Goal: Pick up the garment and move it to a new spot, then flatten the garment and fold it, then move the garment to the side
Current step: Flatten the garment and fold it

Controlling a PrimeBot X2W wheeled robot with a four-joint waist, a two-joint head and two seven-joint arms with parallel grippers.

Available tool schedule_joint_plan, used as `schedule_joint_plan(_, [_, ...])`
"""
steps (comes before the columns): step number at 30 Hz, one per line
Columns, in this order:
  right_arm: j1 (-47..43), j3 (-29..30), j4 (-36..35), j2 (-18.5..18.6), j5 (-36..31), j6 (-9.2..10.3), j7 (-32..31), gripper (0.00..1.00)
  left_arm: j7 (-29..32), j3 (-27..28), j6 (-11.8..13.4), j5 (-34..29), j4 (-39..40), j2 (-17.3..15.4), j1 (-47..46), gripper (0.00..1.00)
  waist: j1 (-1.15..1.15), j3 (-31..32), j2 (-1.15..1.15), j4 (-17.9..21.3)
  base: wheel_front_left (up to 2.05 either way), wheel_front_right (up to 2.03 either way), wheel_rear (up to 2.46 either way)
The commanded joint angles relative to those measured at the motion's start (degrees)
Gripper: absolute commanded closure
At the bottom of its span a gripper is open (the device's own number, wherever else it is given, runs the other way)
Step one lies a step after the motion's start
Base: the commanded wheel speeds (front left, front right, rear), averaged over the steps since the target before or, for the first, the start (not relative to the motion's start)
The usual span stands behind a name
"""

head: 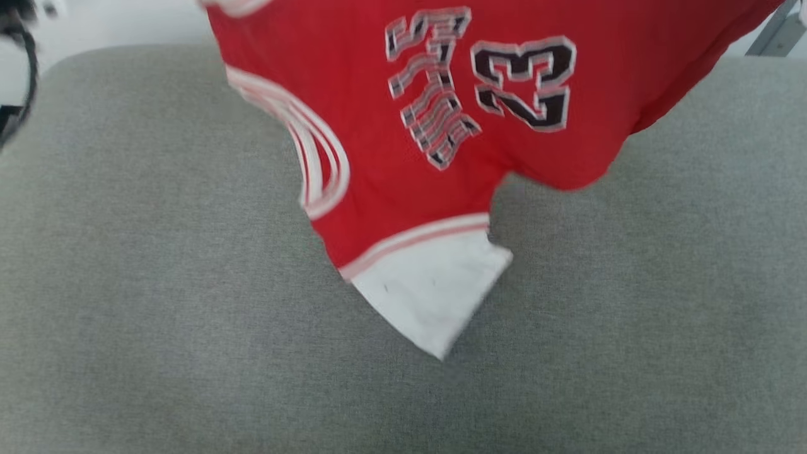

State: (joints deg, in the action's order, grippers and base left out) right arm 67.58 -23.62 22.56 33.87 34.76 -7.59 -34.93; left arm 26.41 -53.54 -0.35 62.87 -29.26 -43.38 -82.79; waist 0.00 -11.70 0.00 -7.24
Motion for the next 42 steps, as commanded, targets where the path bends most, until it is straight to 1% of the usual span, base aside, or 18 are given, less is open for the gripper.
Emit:
schedule_joint_plan(1, [0.6,1.3,1.2,-0.9,-2.1,0.18,0.9,1.00,-1.8,0.4,-0.4,-1.8,-1.7,0.6,-1.9,1.00,0.00,-1.3,0.00,0.4,0.00,0.00,0.00])
schedule_joint_plan(5, [3.5,4.2,5.9,-5.5,-8.3,0.18,4.9,1.00,-8.8,2.0,-0.8,-4.1,-7.5,3.8,-6.9,1.00,0.00,-5.1,0.00,1.4,0.00,0.00,0.00])
schedule_joint_plan(6, [4.6,4.7,7.5,-6.8,-10.1,0.18,6.4,1.00,-11.2,2.1,-1.1,-5.5,-8.6,4.6,-8.4,1.00,0.00,-6.1,0.00,1.6,0.00,0.00,0.00])
schedule_joint_plan(10, [9.4,7.0,14.1,-11.5,-17.1,0.18,13.9,1.00,-21.5,3.3,-0.9,-9.3,-14.1,7.7,-14.3,1.00,0.00,-9.9,0.00,2.4,0.00,0.00,0.00])
schedule_joint_plan(12, [12.1,8.7,17.2,-13.8,-20.8,0.18,19.1,1.00,-27.2,3.4,-0.9,-11.8,-16.8,8.8,-17.1,1.00,0.00,-11.2,0.00,2.6,0.00,0.00,0.00])
schedule_joint_plan(16, [17.1,12.6,22.7,-16.8,-28.7,0.18,30.1,1.00,-38.3,4.6,-0.6,-14.8,-21.0,11.4,-22.4,1.00,0.00,-13.5,0.00,2.4,0.00,0.00,0.00])
schedule_joint_plan(17, [18.0,13.4,23.8,-17.5,-30.9,0.18,32.8,1.00,-39.8,5.1,-0.7,-15.5,-21.8,11.8,-23.2,1.00,0.00,-13.9,0.00,2.3,0.00,0.00,0.00])
schedule_joint_plan(19, [19.7,15.3,25.9,-19.0,-34.1,0.17,37.1,1.00,-41.3,6.3,-2.0,-16.4,-21.1,12.7,-24.6,1.00,0.00,-14.7,0.00,2.0,0.00,0.00,0.00])
schedule_joint_plan(21, [20.3,15.8,28.7,-20.4,-36.3,0.17,39.0,1.00,-41.6,8.3,-3.1,-18.5,-19.0,12.6,-24.2,1.00,0.00,-15.2,0.00,1.7,0.00,0.00,0.00])
schedule_joint_plan(22, [20.4,15.6,30.2,-20.7,-37.1,0.17,39.4,1.00,-41.6,9.6,-3.9,-18.8,-17.7,12.7,-22.5,1.00,0.00,-15.3,0.00,1.6,0.00,0.00,0.00])
schedule_joint_plan(24, [19.2,15.0,33.4,-21.3,-37.6,0.18,39.3,1.00,-41.5,10.0,-5.3,-19.4,-17.9,13.0,-17.6,1.00,0.00,-15.0,0.00,1.2,0.00,0.00,0.00])
schedule_joint_plan(25, [18.8,14.3,35.0,-21.4,-37.7,0.17,39.3,1.00,-41.5,9.8,-5.9,-18.0,-18.7,13.5,-15.4,1.00,0.00,-14.8,0.00,1.1,0.00,0.00,0.00])
schedule_joint_plan(28, [17.3,13.6,38.2,-21.2,-37.0,0.17,38.8,1.00,-40.9,7.7,-6.8,-17.8,-20.2,13.7,-12.8,1.00,0.00,-14.0,0.00,0.7,0.00,0.00,0.00])
schedule_joint_plan(30, [15.5,12.3,40.8,-21.7,-35.6,0.17,38.1,1.00,-36.9,5.8,-7.1,-14.9,-21.3,14.2,-9.2,1.00,0.00,-13.3,0.00,0.3,0.00,0.00,0.00])
schedule_joint_plan(32, [14.1,11.1,42.4,-21.5,-34.6,0.17,37.8,1.00,-33.4,3.5,-7.0,-11.1,-19.4,13.9,-5.2,1.00,0.00,-12.5,0.00,-0.1,0.00,0.00,0.00])
schedule_joint_plan(38, [8.1,7.7,46.3,-21.1,-28.2,0.17,33.1,1.00,-21.3,-3.0,-7.0,-1.5,-11.8,9.4,4.0,1.00,0.00,-10.2,0.00,-1.5,0.00,0.00,0.00])
schedule_joint_plan(41, [4.3,5.0,45.9,-21.2,-24.3,0.17,30.6,1.00,-15.7,-4.9,-7.1,3.2,-8.5,7.6,8.6,1.00,0.00,-8.7,0.00,-2.1,0.00,0.00,0.00])
schedule_joint_plan(42, [2.8,4.2,45.3,-21.2,-22.6,0.17,29.6,1.00,-14.5,-5.7,-7.1,3.4,-7.1,6.8,9.6,1.00,0.00,-8.2,0.00,-2.3,0.00,0.00,0.00])
